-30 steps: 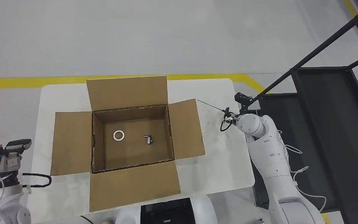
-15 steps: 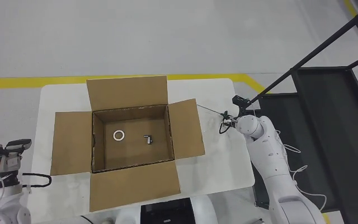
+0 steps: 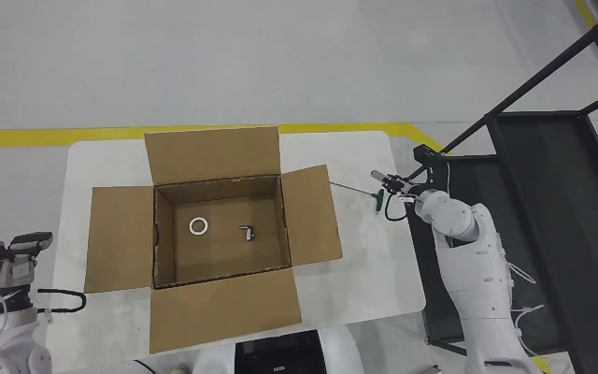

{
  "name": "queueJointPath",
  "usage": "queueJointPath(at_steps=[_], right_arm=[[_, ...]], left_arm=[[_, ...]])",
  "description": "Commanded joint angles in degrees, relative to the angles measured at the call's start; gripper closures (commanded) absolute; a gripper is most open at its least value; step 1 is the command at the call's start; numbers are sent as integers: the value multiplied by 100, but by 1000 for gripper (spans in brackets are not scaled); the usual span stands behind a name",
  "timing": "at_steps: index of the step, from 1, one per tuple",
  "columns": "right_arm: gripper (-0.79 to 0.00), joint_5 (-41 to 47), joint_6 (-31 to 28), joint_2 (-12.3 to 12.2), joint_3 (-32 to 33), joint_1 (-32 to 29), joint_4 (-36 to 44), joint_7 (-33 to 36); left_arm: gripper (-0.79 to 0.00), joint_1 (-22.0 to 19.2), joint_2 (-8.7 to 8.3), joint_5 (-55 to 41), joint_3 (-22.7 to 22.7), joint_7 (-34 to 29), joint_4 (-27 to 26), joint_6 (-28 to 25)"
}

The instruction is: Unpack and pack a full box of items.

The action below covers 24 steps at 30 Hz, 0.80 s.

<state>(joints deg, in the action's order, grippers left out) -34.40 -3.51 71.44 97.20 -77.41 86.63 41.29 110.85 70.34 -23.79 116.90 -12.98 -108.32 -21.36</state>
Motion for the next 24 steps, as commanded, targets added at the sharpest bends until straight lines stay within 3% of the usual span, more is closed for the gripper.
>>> queueJointPath(at_steps=[1, 5, 12, 16, 24], right_arm=[[-785, 358, -365, -5, 175, -235, 427, -307], [-785, 799, -1188, -4, 315, -603, 1065, -938], [-785, 857, -2168, -35, -227, -508, 1638, -674], [-785, 962, -2333, -52, -692, -96, 1626, -171], [-785, 398, -2068, -45, -1832, 812, 1805, 786]], left_arm=[[-785, 0, 0, 0, 0, 0, 0, 0], [-785, 0, 0, 0, 0, 0, 0, 0], [-785, 0, 0, 0, 0, 0, 0, 0], [-785, 0, 0, 0, 0, 0, 0, 0], [-785, 0, 0, 0, 0, 0, 0, 0]])
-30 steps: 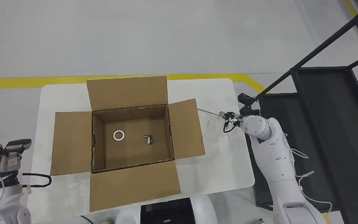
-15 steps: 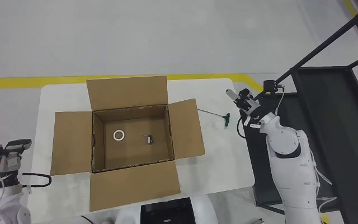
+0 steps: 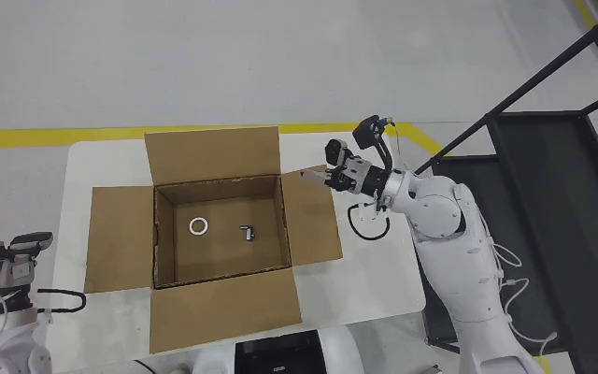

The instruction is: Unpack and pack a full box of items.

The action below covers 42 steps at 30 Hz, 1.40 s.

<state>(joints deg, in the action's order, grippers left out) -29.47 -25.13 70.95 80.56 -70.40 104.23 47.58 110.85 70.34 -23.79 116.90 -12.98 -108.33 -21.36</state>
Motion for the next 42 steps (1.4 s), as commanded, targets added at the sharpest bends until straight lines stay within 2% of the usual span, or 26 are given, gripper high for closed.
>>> queueJointPath(at_steps=[1, 2, 6, 13, 20, 22, 42], right_arm=[[-785, -231, 167, 5, -345, 202, 77, 366], [-785, -380, 277, 5, -527, 314, 74, 641], [-785, -688, 631, 65, -1242, 736, 13, 987], [-785, -1700, 845, 231, -2639, 1212, -349, 960], [-785, -1885, 1028, 468, -3521, 1872, -1231, 946], [-785, -1905, 974, 511, -3630, 2025, -1373, 929], [-785, -1905, 974, 511, -3630, 2025, -1373, 929]], left_arm=[[-785, 0, 0, 0, 0, 0, 0, 0], [-785, 0, 0, 0, 0, 0, 0, 0], [-785, 0, 0, 0, 0, 0, 0, 0], [-785, 0, 0, 0, 0, 0, 0, 0], [-785, 0, 0, 0, 0, 0, 0, 0], [-785, 0, 0, 0, 0, 0, 0, 0], [-785, 0, 0, 0, 0, 0, 0, 0]])
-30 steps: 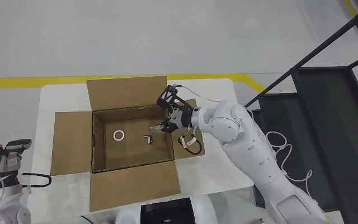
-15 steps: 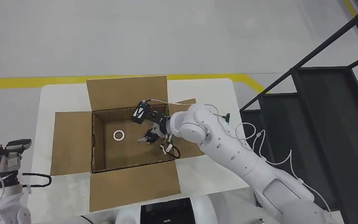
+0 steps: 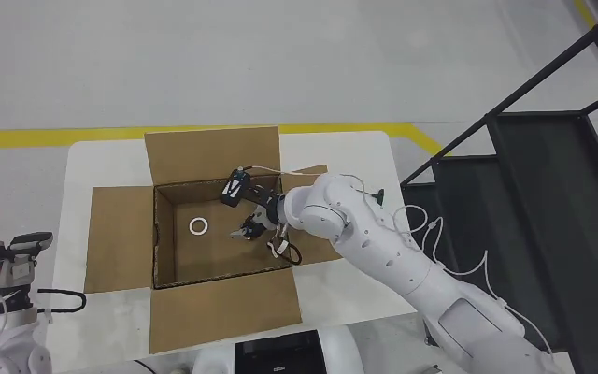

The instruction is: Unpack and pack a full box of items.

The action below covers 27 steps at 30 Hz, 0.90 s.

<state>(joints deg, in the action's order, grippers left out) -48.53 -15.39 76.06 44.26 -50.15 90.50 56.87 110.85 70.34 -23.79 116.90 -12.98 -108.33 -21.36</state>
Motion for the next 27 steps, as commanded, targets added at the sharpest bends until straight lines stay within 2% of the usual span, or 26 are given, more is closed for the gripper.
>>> queueJointPath(at_steps=[1, 4, 7, 15, 22, 24, 25, 27], right_arm=[[-785, 0, 0, 0, 0, 0, 0, 0], [-785, -117, -19, 17, -89, 21, -8, -49], [-785, -158, -18, 151, -444, 332, -194, -8], [-785, -460, 237, 782, -1722, 1397, -1359, 461], [-785, -544, 197, 1310, -2323, 1798, -2546, 272], [-745, -583, 152, 1441, -2445, 1865, -2848, 239], [-677, -616, 133, 1506, -2508, 1896, -2990, 250], [-628, -627, 100, 1632, -2600, 1932, -3250, 226]], left_arm=[[-785, 0, 0, 0, 0, 0, 0, 0], [-785, 0, 0, 0, 0, 0, 0, 0], [-785, 0, 0, 0, 0, 0, 0, 0], [-785, 0, 0, 0, 0, 0, 0, 0], [-785, 0, 0, 0, 0, 0, 0, 0], [-785, 0, 0, 0, 0, 0, 0, 0], [-785, 0, 0, 0, 0, 0, 0, 0], [-785, 0, 0, 0, 0, 0, 0, 0]])
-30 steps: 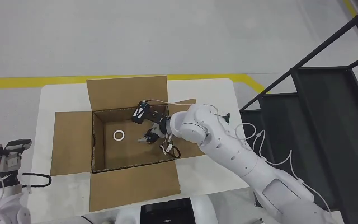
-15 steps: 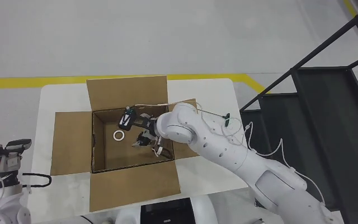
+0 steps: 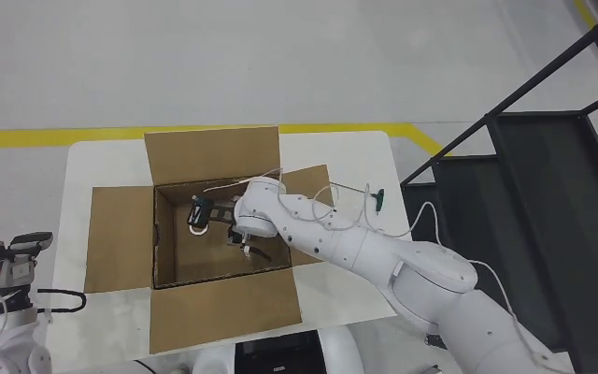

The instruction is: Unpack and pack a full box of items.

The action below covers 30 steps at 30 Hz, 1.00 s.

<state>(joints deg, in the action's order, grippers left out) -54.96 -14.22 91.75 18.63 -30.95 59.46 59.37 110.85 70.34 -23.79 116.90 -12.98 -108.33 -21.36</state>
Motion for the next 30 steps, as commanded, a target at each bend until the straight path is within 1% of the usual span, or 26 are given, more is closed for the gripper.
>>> queueJointPath(at_steps=[1, 5, 8, 9, 11, 15, 16, 18, 19, 20, 21, 22, 26, 30], right_arm=[[-591, 42, -53, 118, -55, 29, -279, -71], [-533, 79, -138, 308, -117, 83, -798, -123], [-459, 107, -206, 436, -145, 103, -1114, -196], [-459, 110, -231, 476, -159, 108, -1221, -192], [-489, 142, -289, 555, -166, 122, -1387, -230], [-471, 174, -397, 689, -169, 149, -1681, -291], [-385, 176, -422, 717, -167, 159, -1744, -303], [-320, 184, -458, 770, -157, 175, -1859, -323], [-265, 191, -485, 793, -150, 183, -1920, -333], [-182, 187, -503, 816, -147, 196, -1985, -319], [-55, 191, -519, 839, -140, 205, -2033, -324], [0, 203, -536, 860, -127, 212, -2079, -342], [0, 253, -617, 922, -52, 259, -2191, -451], [0, 258, -622, 918, 65, 312, -2210, -543]], left_arm=[[-785, 0, 0, 0, 0, 0, 0, 0], [-785, 0, 0, 0, 0, 0, 0, 0], [-785, 0, 0, 0, 0, 0, 0, 0], [-785, 0, 0, 0, 0, 0, 0, 0], [-785, 0, 0, 0, 0, 0, 0, 0], [-785, 0, 0, 0, 0, 0, 0, 0], [-785, 0, 0, 0, 0, 0, 0, 0], [-785, 0, 0, 0, 0, 0, 0, 0], [-785, 0, 0, 0, 0, 0, 0, 0], [-785, 0, 0, 0, 0, 0, 0, 0], [-785, 0, 0, 0, 0, 0, 0, 0], [-785, 0, 0, 0, 0, 0, 0, 0], [-785, 0, 0, 0, 0, 0, 0, 0], [-785, 0, 0, 0, 0, 0, 0, 0]])
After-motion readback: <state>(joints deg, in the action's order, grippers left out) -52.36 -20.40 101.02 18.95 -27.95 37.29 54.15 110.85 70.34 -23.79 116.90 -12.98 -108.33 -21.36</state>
